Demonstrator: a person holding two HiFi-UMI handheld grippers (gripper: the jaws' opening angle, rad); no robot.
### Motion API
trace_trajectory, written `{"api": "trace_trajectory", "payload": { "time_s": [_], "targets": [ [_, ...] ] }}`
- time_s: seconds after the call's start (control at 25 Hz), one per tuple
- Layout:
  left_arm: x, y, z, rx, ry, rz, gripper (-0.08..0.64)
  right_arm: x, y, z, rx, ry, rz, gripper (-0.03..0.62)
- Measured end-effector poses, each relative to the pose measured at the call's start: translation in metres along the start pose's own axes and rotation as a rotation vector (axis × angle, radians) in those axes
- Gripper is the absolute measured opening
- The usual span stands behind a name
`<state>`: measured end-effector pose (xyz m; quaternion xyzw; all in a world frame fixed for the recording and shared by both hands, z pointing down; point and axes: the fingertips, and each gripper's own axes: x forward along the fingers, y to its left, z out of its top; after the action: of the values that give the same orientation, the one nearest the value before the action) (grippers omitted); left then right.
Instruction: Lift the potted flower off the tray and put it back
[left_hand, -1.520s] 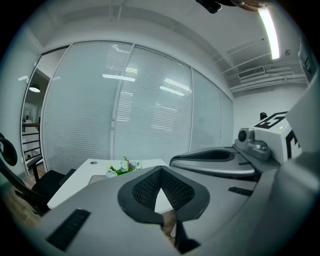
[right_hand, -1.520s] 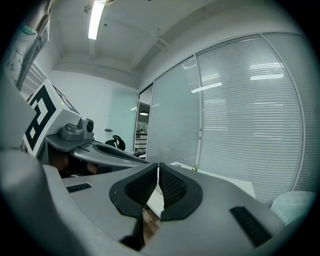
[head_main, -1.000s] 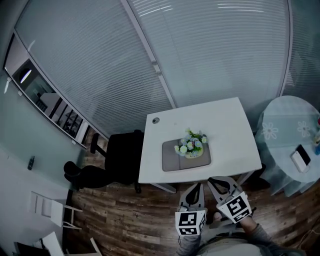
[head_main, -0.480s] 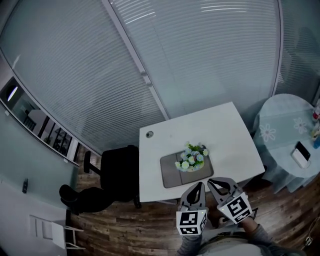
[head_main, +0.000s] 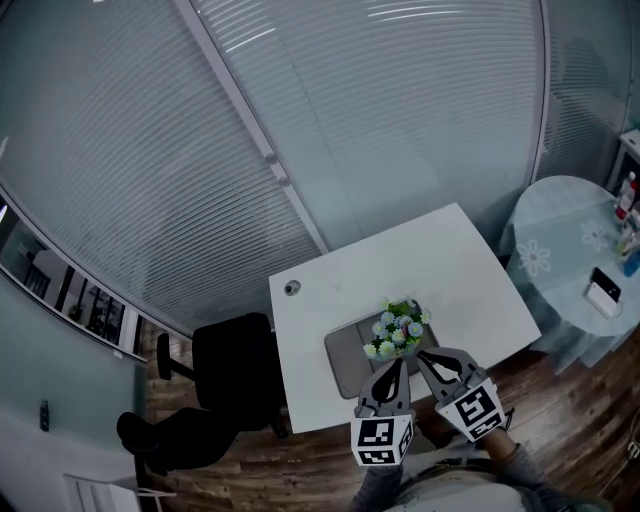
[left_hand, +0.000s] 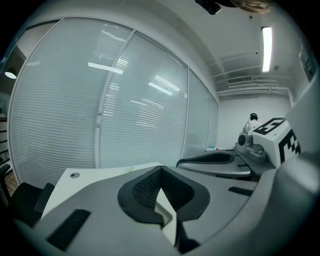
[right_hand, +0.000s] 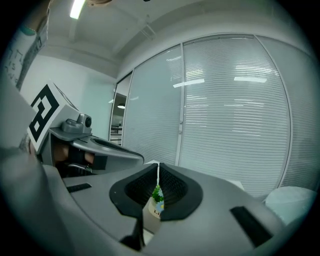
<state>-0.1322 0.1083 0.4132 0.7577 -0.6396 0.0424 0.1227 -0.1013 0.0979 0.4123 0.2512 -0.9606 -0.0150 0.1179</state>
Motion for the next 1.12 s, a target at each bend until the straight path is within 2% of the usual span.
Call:
{"api": "trace_trajectory", "payload": {
  "time_s": [0.32,0.56,1.12],
  "targets": [
    [0.002,0.020,-0.002,-0.009,0.014,-0.065,0.011,0.021,0.009,0.000,0.009,0.026,-0.041,0.023],
    [0.017,0.023,-0.004,-0.011,0.024,-0.066,0.011,0.028,-0.006,-0.003,0.005,0.038,-0.041,0.023],
    [0.095,0.035,0.024,0.001,0.036,0.014,0.011,0.077,-0.087,0.007,-0.022,0.021,0.110,0.022]
  ]
}}
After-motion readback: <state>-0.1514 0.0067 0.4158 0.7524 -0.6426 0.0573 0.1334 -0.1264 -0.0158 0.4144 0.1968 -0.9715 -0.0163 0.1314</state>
